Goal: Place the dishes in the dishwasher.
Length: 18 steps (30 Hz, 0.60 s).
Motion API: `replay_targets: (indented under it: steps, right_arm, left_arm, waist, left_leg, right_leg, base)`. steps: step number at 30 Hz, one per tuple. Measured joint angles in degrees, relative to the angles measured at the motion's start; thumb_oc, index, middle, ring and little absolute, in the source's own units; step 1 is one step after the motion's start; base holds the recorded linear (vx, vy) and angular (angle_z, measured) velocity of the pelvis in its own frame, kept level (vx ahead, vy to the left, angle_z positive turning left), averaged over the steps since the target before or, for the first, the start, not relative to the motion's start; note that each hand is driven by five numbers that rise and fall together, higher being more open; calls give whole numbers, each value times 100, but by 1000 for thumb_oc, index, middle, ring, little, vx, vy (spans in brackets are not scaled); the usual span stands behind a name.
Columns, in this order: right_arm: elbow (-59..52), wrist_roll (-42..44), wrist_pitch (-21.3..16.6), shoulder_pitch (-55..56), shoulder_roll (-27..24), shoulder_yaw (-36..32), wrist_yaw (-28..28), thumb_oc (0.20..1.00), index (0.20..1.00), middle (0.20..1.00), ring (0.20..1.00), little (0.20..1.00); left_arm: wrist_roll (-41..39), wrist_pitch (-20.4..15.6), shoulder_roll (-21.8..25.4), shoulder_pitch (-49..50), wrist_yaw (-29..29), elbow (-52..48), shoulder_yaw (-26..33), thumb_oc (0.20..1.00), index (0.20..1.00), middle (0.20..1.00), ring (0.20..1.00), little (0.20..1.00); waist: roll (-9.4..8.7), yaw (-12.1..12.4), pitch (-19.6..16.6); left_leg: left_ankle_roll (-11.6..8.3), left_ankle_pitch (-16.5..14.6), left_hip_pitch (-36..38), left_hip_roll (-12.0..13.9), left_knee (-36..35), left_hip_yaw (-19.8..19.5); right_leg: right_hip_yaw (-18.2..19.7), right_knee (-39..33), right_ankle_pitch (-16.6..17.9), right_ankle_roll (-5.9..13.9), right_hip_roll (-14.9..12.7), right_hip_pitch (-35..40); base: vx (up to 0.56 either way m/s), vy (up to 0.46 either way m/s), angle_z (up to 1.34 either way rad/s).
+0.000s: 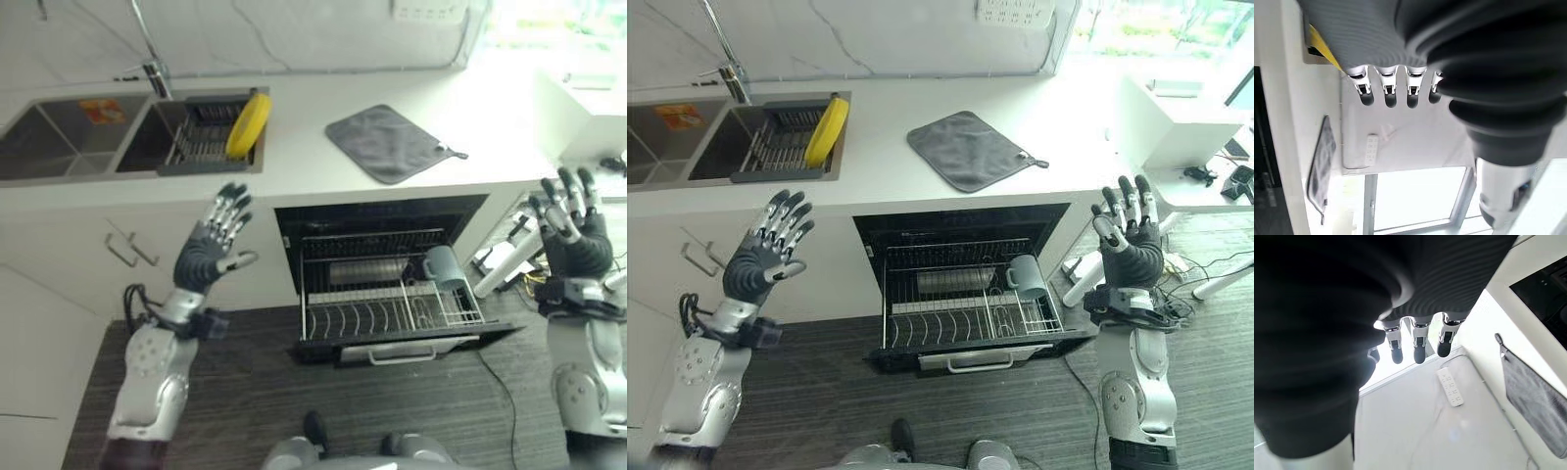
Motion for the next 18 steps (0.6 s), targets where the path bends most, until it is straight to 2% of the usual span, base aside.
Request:
replay_targets:
  steps: [2, 4, 5, 6, 7, 8, 9, 10, 11, 12, 13, 14, 15, 16, 18]
  right_arm:
    - [26, -11, -37, 94, -16, -1, 6, 1000, 1000, 1000, 1000, 1000]
    - [29, -37, -45, 333, -79, -35, 6, 1000, 1000, 1000, 1000, 1000]
    - [94, -89, -31, 420, -73, -19, 5, 1000, 1000, 1000, 1000, 1000]
    - [89, -180, -24, 442, -162, -10, 15, 1000, 1000, 1000, 1000, 1000]
    - [104, -214, -20, 456, -134, -10, 0, 1000, 1000, 1000, 1000, 1000]
    - [88, -240, -18, 487, -161, -26, -2, 1000, 1000, 1000, 1000, 1000]
    - [90, -240, -16, 482, -186, -51, -16, 1000, 1000, 1000, 1000, 1000]
    - [97, -240, -14, 471, -218, -52, -40, 1000, 1000, 1000, 1000, 1000]
    - [137, -239, 2, 443, -195, -47, -63, 1000, 1000, 1000, 1000, 1000]
    - [144, -244, 6, 418, -190, -52, -40, 1000, 1000, 1000, 1000, 1000]
    - [162, -245, 4, 378, -194, -124, -26, 1000, 1000, 1000, 1000, 1000]
    - [164, -255, -12, 332, -226, -149, -16, 1000, 1000, 1000, 1000, 1000]
    - [174, -302, -14, 308, -234, -151, 21, 1000, 1000, 1000, 1000, 1000]
    - [205, -350, -12, 289, -263, -153, 32, 1000, 1000, 1000, 1000, 1000]
    - [319, -350, -5, 218, -418, -222, 78, 1000, 1000, 1000, 1000, 1000]
  left_arm:
    - [4, 49, -22, 117, 24, -55, -103, 1000, 1000, 1000, 1000, 1000]
    - [-4, 94, -31, 169, 44, -39, -94, 1000, 1000, 1000, 1000, 1000]
    - [-19, 110, -65, 172, 24, -26, -85, 1000, 1000, 1000, 1000, 1000]
    - [-126, 110, -129, 260, -67, -17, -85, 1000, 1000, 1000, 1000, 1000]
    - [-183, 129, -140, 310, -86, -6, -84, 1000, 1000, 1000, 1000, 1000]
    - [-258, 145, -149, 356, -106, -37, -88, 1000, 1000, 1000, 1000, 1000]
    - [-259, 171, -166, 371, -145, -37, -93, 1000, 1000, 1000, 1000, 1000]
    - [-267, 185, -168, 374, -181, -35, -92, 1000, 1000, 1000, 1000, 1000]
    - [-321, 191, -145, 356, -213, -20, -91, 1000, 1000, 1000, 1000, 1000]
    - [-493, 189, -141, 343, -256, -2, -93, 1000, 1000, 1000, 1000, 1000]
    - [-630, 186, -172, 281, -283, 14, -97, 1000, 1000, 1000, 1000, 1000]
    - [-758, 165, -205, 282, -302, -8, -96, 1000, 1000, 1000, 1000, 1000]
    - [-878, 157, -240, 280, -335, 7, -99, 1000, 1000, 1000, 1000, 1000]
    - [-956, 139, -288, 278, -336, 15, -100, 1000, 1000, 1000, 1000, 1000]
    - [-1032, 98, -394, 252, -369, 27, -124, 1000, 1000, 1000, 1000, 1000]
  waist:
    - [134, 52, -133]
    - [161, 1, -209]
    - [15, 15, -256]
    - [255, 21, -369]
    - [251, -4, -390]
    - [214, -7, -381]
    - [177, 3, -366]
    - [128, 19, -340]
    - [77, 29, -345]
    - [-28, -9, -323]
    - [-57, -41, -313]
    - [1, -56, -312]
    - [56, -58, -306]
    - [102, -56, -307]
    - [184, -63, -285]
  left_leg:
    - [-144, 23, -90, 14, -134, -354]
    - [-280, -38, -204, 32, -165, -490]
    - [-247, -168, -399, -1, 424, -440]
    - [-152, -408, -456, 218, 889, -542]
    - [-198, -351, -445, 215, 901, -621]
    - [-331, -280, -468, 187, 963, -626]
    - [-510, -175, -508, 170, 959, -590]
    - [-608, -290, -518, 202, 936, -522]
    - [-501, -458, -584, 327, 1145, -333]
    - [-542, -482, -573, 538, 1210, -209]
    - [-609, -485, -486, 864, 1101, -141]
    - [-717, -414, -247, 1237, 599, -155]
    - [-826, -346, -22, 1498, 161, -193]
    - [-942, -267, 160, 1627, -128, -313]
    - [-968, -234, 230, 1762, -170, -464]
  right_leg:
    - [-334, -460, 213, -99, 24, 56]
    - [-293, -723, 371, -143, 121, 126]
    - [-415, -938, 654, -271, -26, 140]
    - [-424, -879, 663, -200, 202, 204]
    - [-440, -840, 639, -176, 193, 204]
    - [-464, -849, 658, -202, 134, 210]
    - [-548, -890, 725, -308, 69, 208]
    - [-679, -948, 839, -387, -9, 217]
    - [-749, -1012, 898, -352, -79, 229]
    - [-810, -1107, 954, -320, -182, 268]
    - [-905, -1225, 981, -289, -240, 322]
    - [-891, -1273, 961, -303, -242, 330]
    - [-868, -1308, 995, -214, -267, 341]
    - [-851, -1334, 1019, -136, -320, 327]
    - [-784, -1346, 1094, 106, -482, 309]
  base:
    - [-81, -232, -12]
    - [-83, -189, 24]
    - [-142, -170, 29]
    - [-166, -112, 19]
    - [-118, -21, 24]
    - [-83, 62, 32]
    - [-59, 103, 37]
    - [-60, 248, 38]
    - [-22, 310, 38]
    - [7, 340, 48]
    - [44, 318, 44]
    - [51, 297, 36]
    - [70, 412, 11]
    - [76, 461, 1]
    - [82, 530, -6]
